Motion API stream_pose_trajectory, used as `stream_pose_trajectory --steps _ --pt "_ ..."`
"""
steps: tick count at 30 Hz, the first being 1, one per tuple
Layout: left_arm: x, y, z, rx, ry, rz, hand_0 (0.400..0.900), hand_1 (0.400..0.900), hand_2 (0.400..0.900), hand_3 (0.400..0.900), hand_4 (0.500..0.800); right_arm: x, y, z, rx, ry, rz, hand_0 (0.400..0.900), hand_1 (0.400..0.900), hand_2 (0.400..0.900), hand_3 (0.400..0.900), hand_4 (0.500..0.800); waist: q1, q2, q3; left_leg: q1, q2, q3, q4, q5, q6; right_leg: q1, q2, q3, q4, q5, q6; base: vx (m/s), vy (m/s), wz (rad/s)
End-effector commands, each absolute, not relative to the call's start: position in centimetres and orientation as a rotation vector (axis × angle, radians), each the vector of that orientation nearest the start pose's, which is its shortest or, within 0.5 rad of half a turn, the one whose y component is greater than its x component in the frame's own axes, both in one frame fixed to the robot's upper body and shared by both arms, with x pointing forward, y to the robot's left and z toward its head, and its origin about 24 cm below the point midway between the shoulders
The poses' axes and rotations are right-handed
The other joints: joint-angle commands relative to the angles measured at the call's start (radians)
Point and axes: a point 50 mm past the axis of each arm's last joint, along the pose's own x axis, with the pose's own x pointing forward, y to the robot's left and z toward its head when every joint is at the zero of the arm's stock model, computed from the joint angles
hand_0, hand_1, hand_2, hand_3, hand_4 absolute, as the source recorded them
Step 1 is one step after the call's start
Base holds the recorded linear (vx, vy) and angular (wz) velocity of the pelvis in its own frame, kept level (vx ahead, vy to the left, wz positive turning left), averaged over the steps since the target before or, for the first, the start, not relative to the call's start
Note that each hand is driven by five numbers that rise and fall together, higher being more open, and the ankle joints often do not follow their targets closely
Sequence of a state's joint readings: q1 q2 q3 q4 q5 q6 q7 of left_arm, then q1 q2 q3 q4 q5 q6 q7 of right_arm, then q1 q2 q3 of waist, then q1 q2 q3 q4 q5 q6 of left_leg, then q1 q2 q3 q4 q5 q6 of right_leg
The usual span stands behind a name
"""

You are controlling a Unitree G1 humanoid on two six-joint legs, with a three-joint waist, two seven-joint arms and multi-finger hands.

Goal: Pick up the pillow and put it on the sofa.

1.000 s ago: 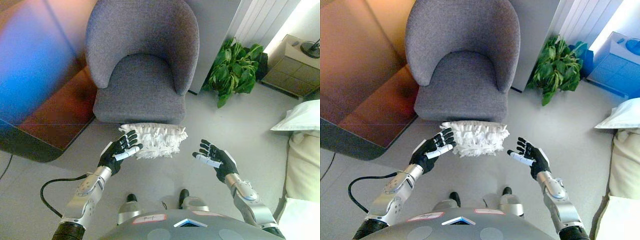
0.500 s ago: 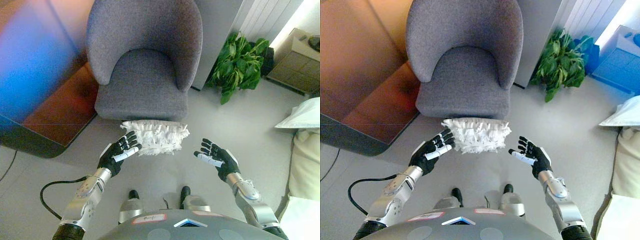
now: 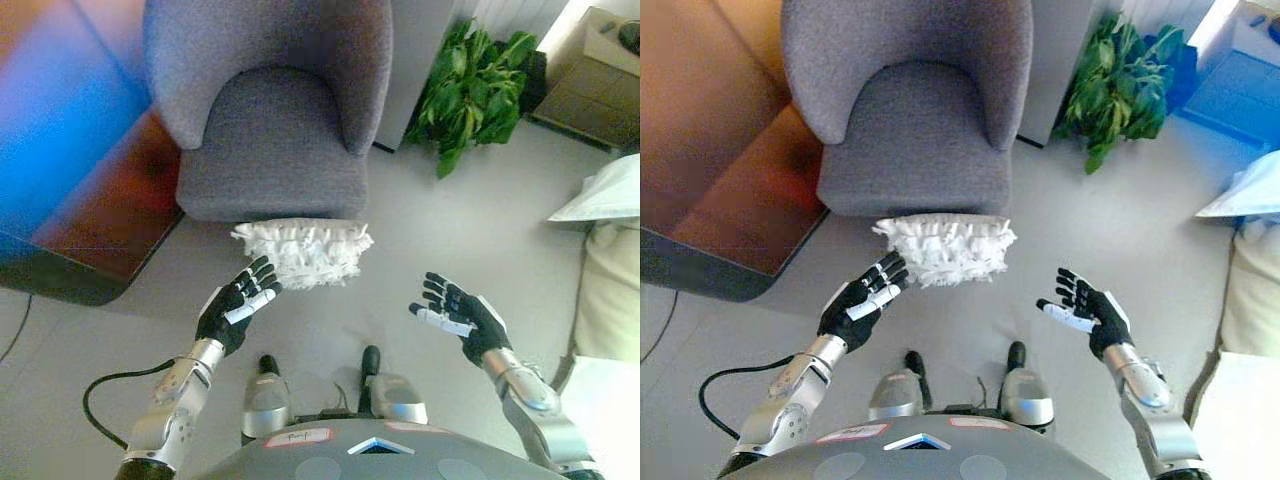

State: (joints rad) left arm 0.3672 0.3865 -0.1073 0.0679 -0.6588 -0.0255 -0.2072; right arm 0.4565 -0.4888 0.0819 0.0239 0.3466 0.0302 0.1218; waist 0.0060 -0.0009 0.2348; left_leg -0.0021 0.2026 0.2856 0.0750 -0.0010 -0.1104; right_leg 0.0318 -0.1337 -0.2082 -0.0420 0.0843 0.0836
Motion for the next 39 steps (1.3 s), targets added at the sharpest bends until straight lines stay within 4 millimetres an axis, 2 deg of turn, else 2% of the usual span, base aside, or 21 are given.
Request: stream_pose_trajectory --steps 1,2,3,5,7,9,11,14,15,16,18,21,23,27,29,30,31,32,33,36,39 --pt "15.4 22.4 -0.2 -0.324 0.200 -0.119 0.900 0.900 0.900 0.900 0.800 15.7 -24.3 0.7 -0.094 0.271 0.123 0.900 0.900 0.900 0.900 0.800 0.049 -0.006 -0.035 -0.214 0.061 -0.043 -0.072 0.374 -0.069 0.213 0.065 0.007 -0.013 -0.158 -0.016 0.45 0.149 -0.44" --pt "15.2 22.4 -0.3 -0.323 0.197 -0.121 0.900 0.900 0.900 0.900 0.800 15.8 -24.4 0.8 -0.091 0.270 0.128 0.900 0.900 0.900 0.900 0.800 0.055 -0.007 -0.032 -0.230 0.068 -0.031 -0.058 0.375 -0.067 0.228 0.062 0.006 -0.004 -0.174 -0.019 0.48 0.141 -0.39" --pt "15.1 22.5 -0.1 -0.320 0.189 -0.126 0.900 0.900 0.900 0.900 0.800 15.9 -24.3 1.0 -0.092 0.264 0.138 0.900 0.900 0.900 0.900 0.800 0.056 -0.014 -0.033 -0.230 0.070 -0.030 -0.080 0.330 -0.071 0.241 0.050 0.008 0.010 -0.199 -0.014 0.47 0.162 -0.35" --pt "15.3 22.8 0.0 -0.318 0.183 -0.110 0.900 0.900 0.900 0.900 0.800 15.9 -24.0 0.9 -0.087 0.268 0.161 0.900 0.900 0.900 0.900 0.800 0.047 -0.018 -0.034 -0.221 0.072 0.020 -0.048 0.289 -0.047 0.249 0.026 -0.019 0.060 -0.231 -0.004 0.45 0.174 -0.27" --pt "15.9 23.1 0.2 -0.306 0.183 -0.114 0.900 0.900 0.900 0.900 0.800 15.9 -23.9 0.6 -0.059 0.287 0.143 0.900 0.900 0.900 0.900 0.800 0.055 -0.034 -0.036 -0.237 0.067 0.007 0.011 0.217 -0.016 0.268 -0.005 -0.029 0.130 -0.274 0.016 0.42 0.175 -0.16" --pt "16.2 23.2 0.6 -0.274 0.169 -0.151 0.900 0.900 0.900 0.900 0.800 15.9 -23.5 0.7 -0.027 0.291 0.159 0.900 0.900 0.900 0.900 0.800 0.057 -0.057 -0.050 -0.211 0.051 0.029 0.024 0.134 0.031 0.260 -0.050 -0.051 0.181 -0.242 0.060 0.35 0.205 -0.01" --pt "16.2 23.1 1.0 -0.240 0.167 -0.194 0.900 0.900 0.900 0.900 0.800 15.7 -22.9 0.6 -0.029 0.293 0.182 0.900 0.900 0.900 0.900 0.800 0.068 -0.074 -0.066 -0.198 0.016 0.020 0.038 0.086 0.066 0.235 -0.095 -0.059 0.253 -0.193 0.097 0.37 0.228 -0.02" --pt "16.7 23.6 1.2 -0.216 0.192 -0.192 0.900 0.900 0.900 0.900 0.800 16.0 -22.3 0.3 0.001 0.307 0.172 0.900 0.900 0.900 0.900 0.800 0.088 -0.096 -0.100 -0.177 -0.062 0.017 0.008 0.043 0.119 0.226 -0.121 -0.070 0.369 -0.093 0.141 0.31 0.220 -0.09" --pt "16.8 23.6 1.2 -0.204 0.193 -0.204 0.900 0.900 0.900 0.900 0.800 16.0 -22.1 0.3 0.010 0.305 0.172 0.900 0.900 0.900 0.900 0.800 0.091 -0.100 -0.106 -0.171 -0.078 0.020 0.003 0.032 0.131 0.218 -0.127 -0.074 0.405 -0.067 0.149 0.27 0.277 0.03" --pt "17.0 23.5 1.3 -0.192 0.193 -0.215 0.900 0.900 0.900 0.900 0.800 16.1 -21.7 0.3 0.017 0.302 0.178 0.900 0.900 0.900 0.900 0.800 0.088 -0.090 -0.112 -0.140 -0.098 0.025 -0.004 0.004 0.150 0.148 -0.160 -0.084 0.541 -0.007 0.155 0.23 0.277 0.05" --pt "17.3 23.4 1.4 -0.181 0.190 -0.220 0.900 0.900 0.900 0.900 0.800 16.2 -21.1 0.1 0.010 0.307 0.194 0.900 0.900 0.900 0.900 0.800 0.082 -0.070 -0.119 -0.094 -0.097 0.045 -0.020 -0.019 0.159 0.050 -0.214 -0.111 0.647 -0.006 0.144 0.21 0.237 0.07" --pt "18.2 23.2 1.8 -0.173 0.189 -0.228 0.900 0.900 0.900 0.900 0.800 16.2 -20.6 -0.5 -0.031 0.318 0.211 0.900 0.900 0.900 0.900 0.800 0.073 -0.059 -0.121 -0.048 -0.106 0.049 -0.044 -0.025 0.148 0.000 -0.224 -0.146 0.590 -0.042 0.126 0.19 0.025 0.16" --pt "18.7 23.0 1.9 -0.159 0.186 -0.237 0.900 0.900 0.900 0.900 0.800 16.1 -20.6 -0.8 -0.089 0.329 0.217 0.900 0.900 0.900 0.900 0.800 0.063 -0.054 -0.115 -0.021 -0.105 0.037 -0.049 -0.027 0.132 -0.013 -0.237 -0.147 0.516 -0.016 0.130 0.17 -0.117 0.32" --pt "19.5 23.0 1.9 -0.130 0.208 -0.233 0.900 0.900 0.900 0.900 0.800 16.7 -21.2 -0.9 -0.316 0.324 0.249 0.900 0.900 0.900 0.900 0.800 0.057 -0.062 -0.107 -0.004 -0.065 0.022 -0.023 -0.029 0.080 -0.027 -0.326 -0.150 0.342 0.119 0.167 0.15 -0.239 0.27" --pt "19.8 23.1 1.9 -0.129 0.225 -0.228 0.900 0.900 0.900 0.900 0.800 17.2 -21.6 -0.8 -0.480 0.336 0.251 0.900 0.900 0.900 0.900 0.800 0.058 -0.074 -0.106 -0.008 -0.032 0.008 0.017 -0.042 0.044 -0.034 -0.368 -0.147 0.179 0.206 0.178 0.14 -0.331 0.29" --pt "19.8 23.1 1.9 -0.130 0.225 -0.227 0.900 0.900 0.900 0.900 0.800 17.3 -21.5 -0.9 -0.485 0.336 0.251 0.900 0.900 0.900 0.900 0.800 0.057 -0.070 -0.107 -0.010 -0.026 0.005 0.025 -0.052 0.040 -0.023 -0.359 -0.151 0.162 0.213 0.178 0.16 -0.432 0.51" --pt "20.1 23.1 2.1 -0.112 0.225 -0.238 0.900 0.900 0.900 0.900 0.800 18.3 -22.0 -0.6 -0.621 0.334 0.257 0.900 0.900 0.900 0.900 0.800 0.063 -0.075 -0.102 -0.020 0.020 -0.021 0.062 -0.061 0.009 -0.056 -0.405 -0.134 0.082 0.307 0.178 0.15 -0.376 0.54" --pt "20.3 23.1 2.2 -0.107 0.226 -0.238 0.900 0.900 0.900 0.900 0.800 18.9 -22.0 -0.4 -0.660 0.334 0.254 0.900 0.900 0.900 0.900 0.800 0.065 -0.073 -0.097 -0.028 0.045 -0.039 0.080 -0.070 -0.002 -0.069 -0.415 -0.126 0.076 0.340 0.178 0.18 -0.466 0.71" --pt "20.4 23.3 2.3 -0.107 0.230 -0.238 0.900 0.900 0.900 0.900 0.800 19.4 -22.2 -0.3 -0.685 0.334 0.243 0.900 0.900 0.900 0.900 0.800 0.074 -0.075 -0.092 -0.038 0.067 -0.058 0.097 -0.070 -0.011 -0.066 -0.416 -0.125 0.073 0.323 0.178 0.16 -0.297 0.49" --pt "20.1 24.1 1.9 -0.079 0.268 -0.229 0.900 0.900 0.900 0.900 0.800 20.0 -23.1 0.1 -0.756 0.349 0.233 0.900 0.900 0.900 0.900 0.800 0.100 -0.084 -0.089 -0.069 0.140 -0.103 0.148 -0.053 -0.052 -0.004 -0.396 -0.184 0.044 0.254 0.178 0.18 -0.287 0.46" --pt "19.0 24.8 1.5 -0.140 0.312 -0.190 0.900 0.900 0.900 0.900 0.800 19.4 -24.0 0.5 -0.812 0.368 0.255 0.900 0.900 0.900 0.900 0.800 0.105 -0.082 -0.089 -0.061 0.186 -0.106 0.121 -0.002 -0.075 0.016 -0.368 -0.211 0.024 0.209 0.178 0.13 -0.153 0.41"
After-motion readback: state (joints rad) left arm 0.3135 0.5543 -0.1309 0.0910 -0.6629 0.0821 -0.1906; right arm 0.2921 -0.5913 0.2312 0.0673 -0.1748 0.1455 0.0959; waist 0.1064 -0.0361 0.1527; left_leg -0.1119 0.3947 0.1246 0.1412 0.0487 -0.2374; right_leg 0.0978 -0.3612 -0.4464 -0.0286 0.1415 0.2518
